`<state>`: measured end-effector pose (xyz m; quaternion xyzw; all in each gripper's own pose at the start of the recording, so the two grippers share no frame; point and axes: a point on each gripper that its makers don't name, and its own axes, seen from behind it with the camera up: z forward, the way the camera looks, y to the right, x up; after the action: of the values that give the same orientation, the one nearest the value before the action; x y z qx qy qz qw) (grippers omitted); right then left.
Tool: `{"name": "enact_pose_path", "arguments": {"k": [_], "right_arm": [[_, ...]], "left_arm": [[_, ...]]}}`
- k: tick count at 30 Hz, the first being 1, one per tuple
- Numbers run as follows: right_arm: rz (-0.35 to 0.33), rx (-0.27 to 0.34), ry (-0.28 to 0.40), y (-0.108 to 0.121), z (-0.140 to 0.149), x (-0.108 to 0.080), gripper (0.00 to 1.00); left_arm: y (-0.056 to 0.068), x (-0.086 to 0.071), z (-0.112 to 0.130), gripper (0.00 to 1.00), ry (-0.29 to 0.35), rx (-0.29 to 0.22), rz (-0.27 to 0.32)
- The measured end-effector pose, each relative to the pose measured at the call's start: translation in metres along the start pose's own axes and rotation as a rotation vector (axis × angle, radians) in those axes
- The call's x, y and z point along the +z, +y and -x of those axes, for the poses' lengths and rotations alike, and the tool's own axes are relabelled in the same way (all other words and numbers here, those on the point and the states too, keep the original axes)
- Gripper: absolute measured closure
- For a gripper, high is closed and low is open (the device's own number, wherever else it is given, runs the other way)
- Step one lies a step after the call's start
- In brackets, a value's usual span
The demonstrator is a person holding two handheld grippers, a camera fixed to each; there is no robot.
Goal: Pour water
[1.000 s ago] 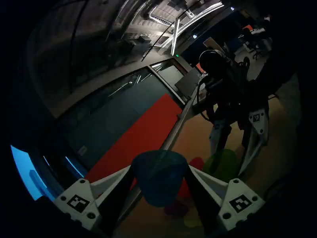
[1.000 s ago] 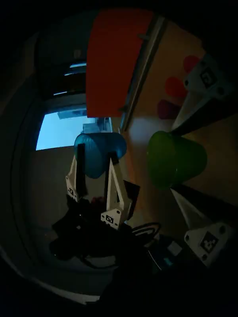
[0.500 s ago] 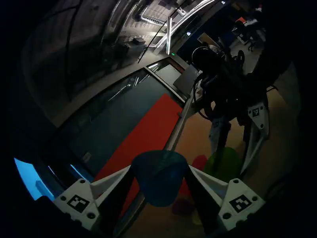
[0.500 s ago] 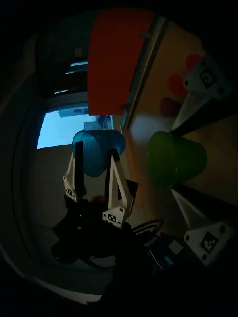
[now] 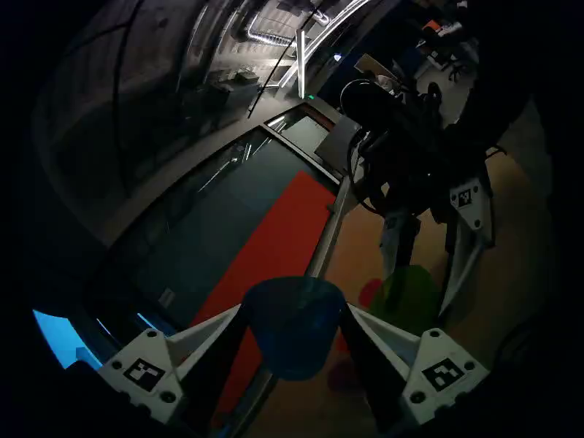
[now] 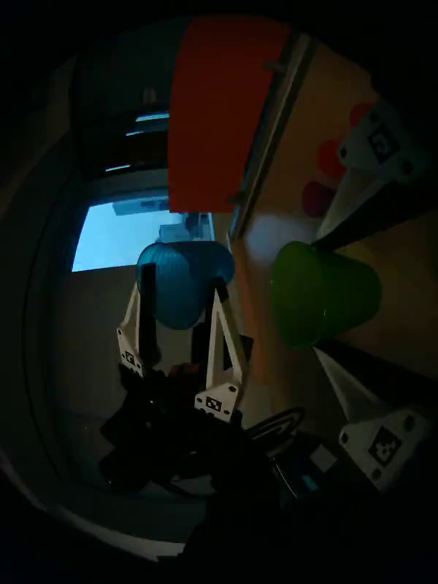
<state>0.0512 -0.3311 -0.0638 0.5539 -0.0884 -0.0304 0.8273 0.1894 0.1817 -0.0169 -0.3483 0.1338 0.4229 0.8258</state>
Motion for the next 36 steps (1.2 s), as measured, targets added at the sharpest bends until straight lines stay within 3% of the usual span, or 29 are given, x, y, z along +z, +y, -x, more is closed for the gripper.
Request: {"name": "enact_pose_path", "arguments": {"k": [36], "right_arm": [[0.007,-0.009,0.004,0.0037,-0.0005,-0.0005,0.01]], "left_arm": [[-0.0063,0.0048,-0.0064,0.14,0.012,0.133,-0.033]]}}
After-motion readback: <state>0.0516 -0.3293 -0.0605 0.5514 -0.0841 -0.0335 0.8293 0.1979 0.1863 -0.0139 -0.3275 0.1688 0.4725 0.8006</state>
